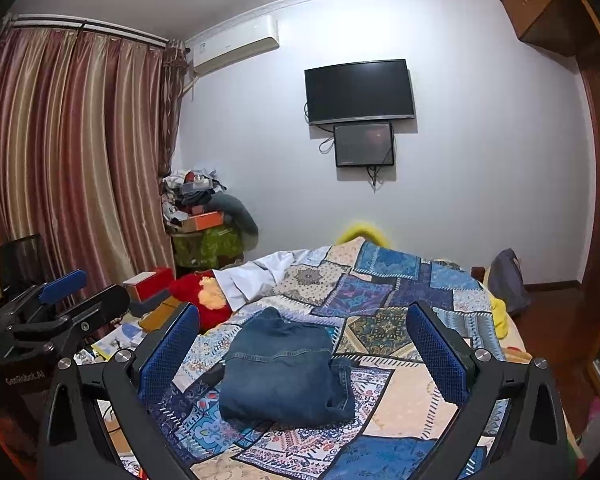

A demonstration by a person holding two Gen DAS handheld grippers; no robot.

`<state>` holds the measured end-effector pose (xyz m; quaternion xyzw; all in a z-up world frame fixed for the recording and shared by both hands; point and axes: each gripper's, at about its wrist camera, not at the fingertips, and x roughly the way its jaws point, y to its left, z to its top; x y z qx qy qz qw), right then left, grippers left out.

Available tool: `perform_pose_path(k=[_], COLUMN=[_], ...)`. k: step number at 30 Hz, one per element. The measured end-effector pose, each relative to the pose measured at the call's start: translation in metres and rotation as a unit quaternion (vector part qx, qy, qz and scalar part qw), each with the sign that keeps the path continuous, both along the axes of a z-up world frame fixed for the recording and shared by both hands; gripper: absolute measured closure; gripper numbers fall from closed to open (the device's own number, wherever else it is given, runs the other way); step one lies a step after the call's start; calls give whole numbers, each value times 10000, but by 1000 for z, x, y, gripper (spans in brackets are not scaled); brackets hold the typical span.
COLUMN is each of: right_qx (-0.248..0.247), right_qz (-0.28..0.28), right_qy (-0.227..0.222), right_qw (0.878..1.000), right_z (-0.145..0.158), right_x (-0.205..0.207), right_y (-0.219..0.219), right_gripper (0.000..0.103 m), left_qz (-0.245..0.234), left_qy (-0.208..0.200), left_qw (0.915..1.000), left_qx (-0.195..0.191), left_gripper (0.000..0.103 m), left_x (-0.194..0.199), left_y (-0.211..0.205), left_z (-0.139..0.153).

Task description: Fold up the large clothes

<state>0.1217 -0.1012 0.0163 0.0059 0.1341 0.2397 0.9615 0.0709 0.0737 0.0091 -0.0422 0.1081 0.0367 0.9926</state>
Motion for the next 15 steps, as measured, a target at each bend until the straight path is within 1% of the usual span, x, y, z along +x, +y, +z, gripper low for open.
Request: perform_pose_path(k=[15], right_qx=[85], right_qz=[-71], right_qy=[46], right_qw=[9999], right_z=[4], right_x=[3], right_y=[-7], right_gripper=[0], left_qz=[-128], left_qy=[32], left_qw=[9999], left_qx=[-16], left_gripper=[0], left_x=[1], left_y=[2], left_z=[1])
